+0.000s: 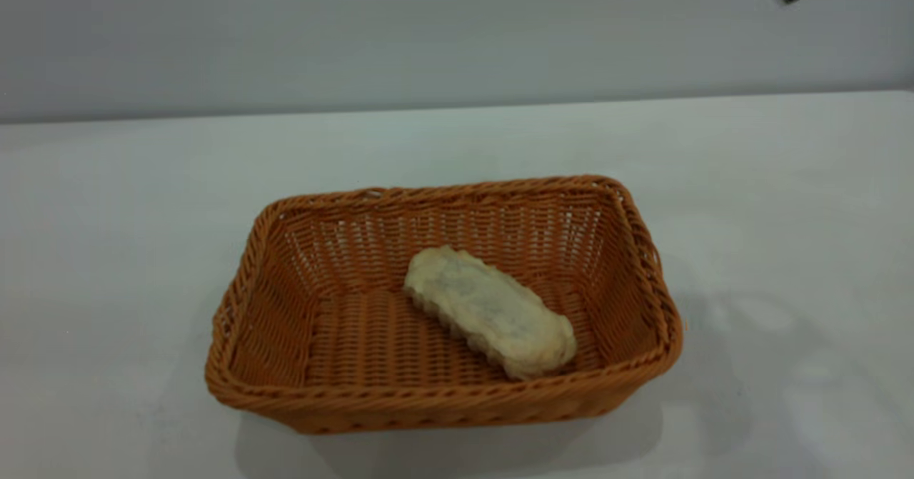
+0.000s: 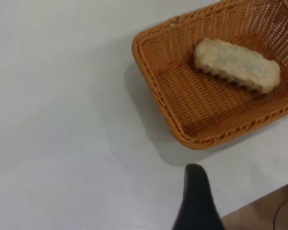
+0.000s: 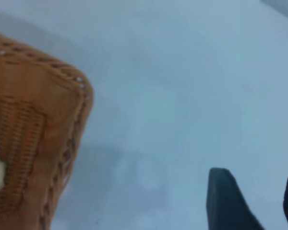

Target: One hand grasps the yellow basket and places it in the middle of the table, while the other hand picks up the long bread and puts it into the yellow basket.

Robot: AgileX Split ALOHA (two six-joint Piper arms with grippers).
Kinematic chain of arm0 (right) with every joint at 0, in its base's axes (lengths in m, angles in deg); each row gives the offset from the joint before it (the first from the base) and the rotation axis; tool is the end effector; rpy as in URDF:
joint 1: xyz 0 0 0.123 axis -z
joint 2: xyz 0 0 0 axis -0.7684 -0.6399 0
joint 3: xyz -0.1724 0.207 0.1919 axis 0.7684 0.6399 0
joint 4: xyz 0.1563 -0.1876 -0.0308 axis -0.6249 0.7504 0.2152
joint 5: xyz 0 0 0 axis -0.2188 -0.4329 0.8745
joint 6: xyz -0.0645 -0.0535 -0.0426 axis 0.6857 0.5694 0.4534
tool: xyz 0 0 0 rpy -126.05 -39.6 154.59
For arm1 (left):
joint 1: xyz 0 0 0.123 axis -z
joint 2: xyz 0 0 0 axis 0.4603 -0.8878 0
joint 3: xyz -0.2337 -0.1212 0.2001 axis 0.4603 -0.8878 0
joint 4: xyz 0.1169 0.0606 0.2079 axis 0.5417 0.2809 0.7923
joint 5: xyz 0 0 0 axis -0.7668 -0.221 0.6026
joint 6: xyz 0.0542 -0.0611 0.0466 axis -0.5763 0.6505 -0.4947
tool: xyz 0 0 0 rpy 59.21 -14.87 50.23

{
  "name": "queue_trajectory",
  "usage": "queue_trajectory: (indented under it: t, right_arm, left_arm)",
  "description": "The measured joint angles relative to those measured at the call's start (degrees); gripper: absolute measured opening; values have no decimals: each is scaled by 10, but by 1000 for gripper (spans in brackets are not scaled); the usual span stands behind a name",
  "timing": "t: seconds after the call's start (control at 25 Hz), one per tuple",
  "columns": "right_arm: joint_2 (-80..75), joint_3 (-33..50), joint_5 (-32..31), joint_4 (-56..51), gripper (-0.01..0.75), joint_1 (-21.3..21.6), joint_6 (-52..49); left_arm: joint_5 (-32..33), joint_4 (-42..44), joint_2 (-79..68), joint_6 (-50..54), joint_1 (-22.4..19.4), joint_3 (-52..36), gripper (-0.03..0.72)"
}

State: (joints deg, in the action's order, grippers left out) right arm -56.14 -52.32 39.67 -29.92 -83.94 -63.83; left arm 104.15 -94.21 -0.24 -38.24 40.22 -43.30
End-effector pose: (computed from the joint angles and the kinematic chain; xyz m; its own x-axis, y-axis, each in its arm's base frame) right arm 0.2694 0.1357 0.3350 -0.7096 -0.3957 -0.5831 -0.2795 0.9176 -0.2826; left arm 0.0466 -0.0264 0.3297 -0.5726 0.1297 -0.8095 0.3475 0.9327 -0.0963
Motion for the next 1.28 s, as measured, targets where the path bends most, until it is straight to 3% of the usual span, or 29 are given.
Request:
queue_trajectory:
  t: [0.4, 0.88, 1.28]
  right_arm:
    - [164, 0, -92, -8, 335, 0, 8]
    - [371, 3, -176, -155, 335, 0, 186]
    - [566, 137, -192, -217, 335, 0, 229]
  left_arm:
    - [83, 58, 98, 49, 0, 0, 571]
    - [145, 86, 178, 74, 0, 0, 571]
    - [190, 88, 249, 74, 0, 0, 571]
